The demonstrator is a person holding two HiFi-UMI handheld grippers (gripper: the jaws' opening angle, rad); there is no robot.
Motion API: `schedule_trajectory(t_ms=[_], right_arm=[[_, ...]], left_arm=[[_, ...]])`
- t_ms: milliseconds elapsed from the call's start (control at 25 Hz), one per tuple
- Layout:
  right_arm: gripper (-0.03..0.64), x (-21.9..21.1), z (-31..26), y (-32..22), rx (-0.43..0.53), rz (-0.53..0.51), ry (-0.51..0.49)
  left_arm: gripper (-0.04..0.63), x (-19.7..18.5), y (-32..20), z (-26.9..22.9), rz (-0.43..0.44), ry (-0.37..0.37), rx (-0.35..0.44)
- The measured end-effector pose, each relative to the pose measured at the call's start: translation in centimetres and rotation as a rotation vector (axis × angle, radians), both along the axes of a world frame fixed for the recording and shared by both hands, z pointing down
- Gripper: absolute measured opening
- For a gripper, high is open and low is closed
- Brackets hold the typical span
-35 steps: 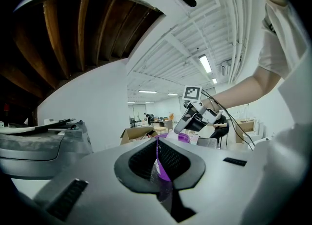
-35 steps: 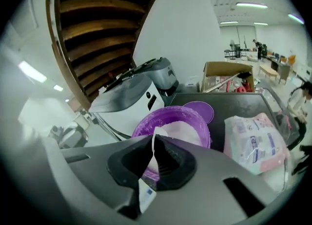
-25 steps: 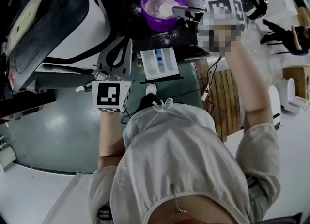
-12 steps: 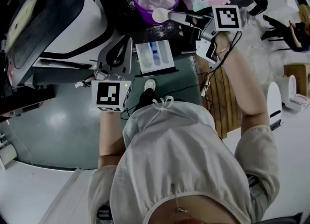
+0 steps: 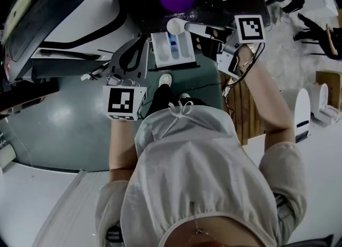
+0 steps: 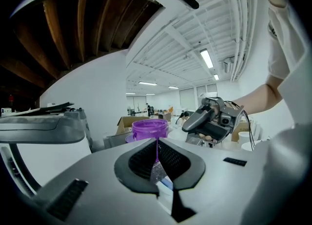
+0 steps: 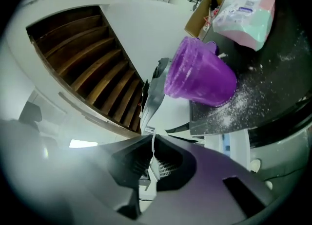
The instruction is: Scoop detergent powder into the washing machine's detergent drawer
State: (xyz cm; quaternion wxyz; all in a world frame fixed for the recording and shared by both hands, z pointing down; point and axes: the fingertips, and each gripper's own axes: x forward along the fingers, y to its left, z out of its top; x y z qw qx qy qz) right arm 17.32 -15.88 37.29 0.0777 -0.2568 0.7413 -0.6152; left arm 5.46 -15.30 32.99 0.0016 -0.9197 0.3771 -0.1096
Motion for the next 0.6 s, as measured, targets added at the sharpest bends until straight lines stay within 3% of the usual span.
schedule_trajectory(t_ms=[320, 480, 600], right_arm=[[0.011, -2.1, 6.7, 1.4, -0.118, -0.035, 0.007], [0.011, -3.0, 10.1, 1.9, -0.16, -0.054, 0.093], [0.011, -4.0, 12.3, 2.5, -0.178, -0.08, 0.164]], left_arm=[[0.026, -1.9, 1.3, 4.5, -0.029, -0.013, -0.05], [0.026, -2.3, 2.5, 6.6, -0.02, -0.037, -0.132], [0.026, -2.7, 3.2, 7.8, -0.02, -0.033, -0.151]])
